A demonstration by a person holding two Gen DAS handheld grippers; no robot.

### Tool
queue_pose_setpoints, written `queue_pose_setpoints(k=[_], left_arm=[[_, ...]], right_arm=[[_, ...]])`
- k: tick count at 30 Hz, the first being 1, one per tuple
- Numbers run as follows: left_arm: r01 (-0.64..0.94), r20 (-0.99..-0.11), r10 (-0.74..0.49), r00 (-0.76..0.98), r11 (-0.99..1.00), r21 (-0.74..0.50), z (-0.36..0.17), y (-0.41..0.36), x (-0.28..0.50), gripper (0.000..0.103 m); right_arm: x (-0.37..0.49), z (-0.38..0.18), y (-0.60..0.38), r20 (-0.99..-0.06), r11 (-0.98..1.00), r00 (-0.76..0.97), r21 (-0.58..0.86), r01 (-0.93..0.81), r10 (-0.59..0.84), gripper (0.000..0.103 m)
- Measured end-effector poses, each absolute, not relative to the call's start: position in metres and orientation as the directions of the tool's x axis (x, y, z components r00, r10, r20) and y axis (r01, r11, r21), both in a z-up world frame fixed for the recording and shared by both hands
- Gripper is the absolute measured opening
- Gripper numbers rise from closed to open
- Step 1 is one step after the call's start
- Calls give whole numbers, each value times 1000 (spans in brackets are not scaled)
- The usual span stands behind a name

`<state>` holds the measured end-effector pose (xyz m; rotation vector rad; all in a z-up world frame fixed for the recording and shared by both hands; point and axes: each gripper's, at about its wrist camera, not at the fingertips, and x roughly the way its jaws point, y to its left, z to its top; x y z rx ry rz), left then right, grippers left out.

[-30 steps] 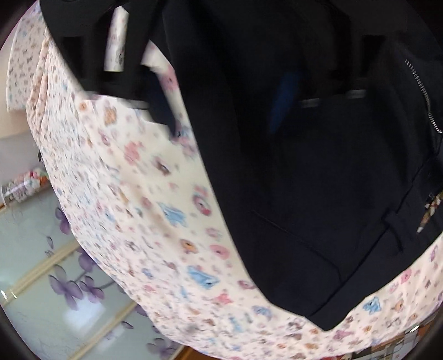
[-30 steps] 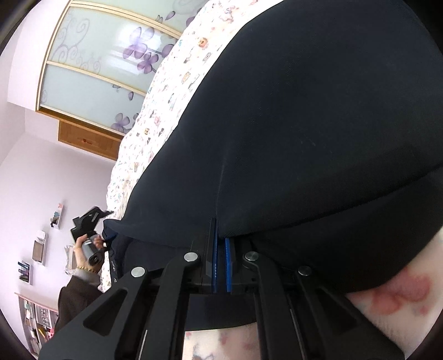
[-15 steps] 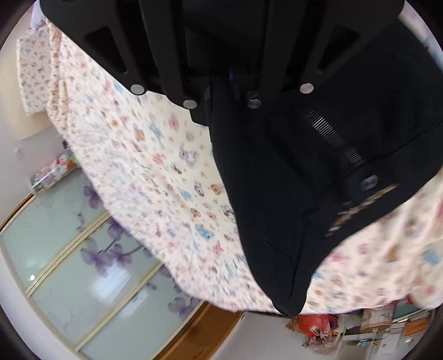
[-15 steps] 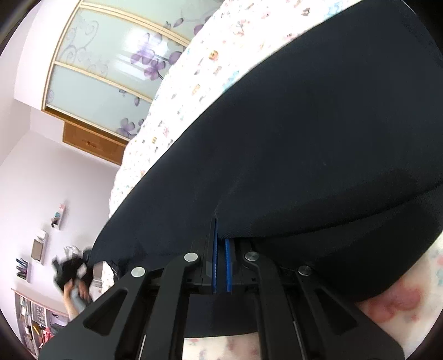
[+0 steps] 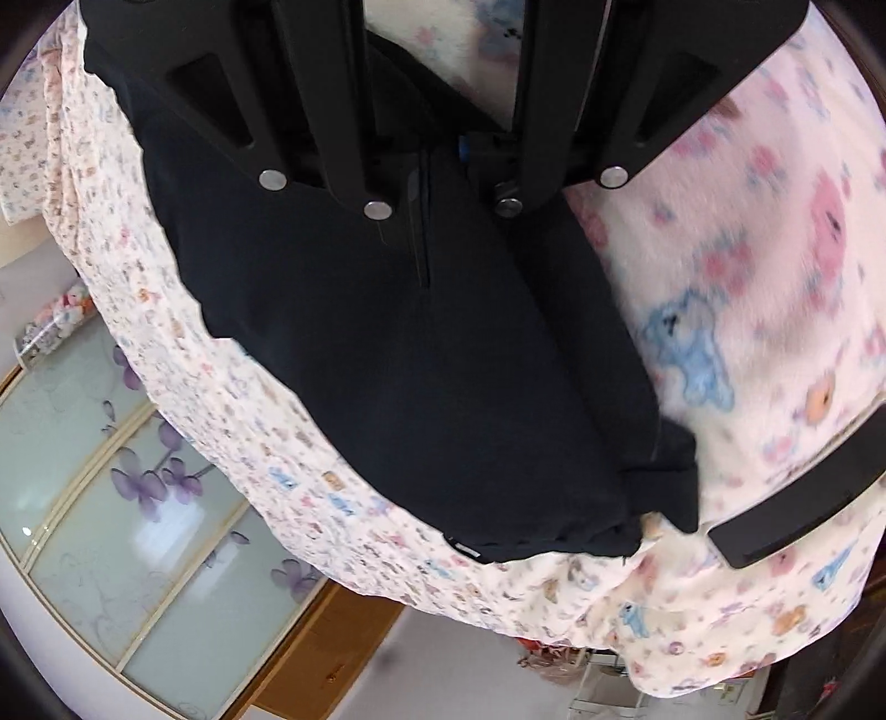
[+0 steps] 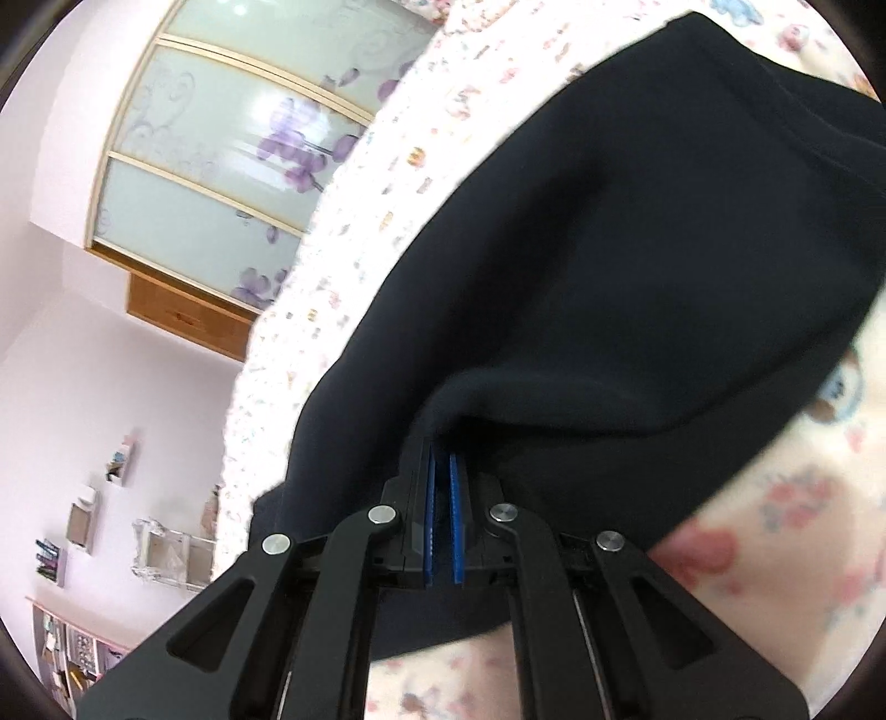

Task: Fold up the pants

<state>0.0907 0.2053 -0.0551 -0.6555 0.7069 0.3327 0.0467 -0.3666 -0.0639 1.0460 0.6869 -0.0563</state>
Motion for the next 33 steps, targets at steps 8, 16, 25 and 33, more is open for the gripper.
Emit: queue_pose_setpoints(k=[8,16,25,33], left_arm=[[-476,-642,51,765,716,-510,-64,202,79,23],[-373,-447,154,881,806,-459,-31,141,26,100],[-83,-395,-42,918,952,-294,-23,83,35,101],[-27,-382,-71,922,970,-243,-24,67,32,101]], right_arm=[[47,-60,-358,-637,594,703,711,376,317,19],[-3,-8,-409,-554,646,803,700,305,220,50],[-31,-21,-503,-638,646,763,543,537,-99,48],[-4,-38,-477,-742,760,666,388,522,-79,43]])
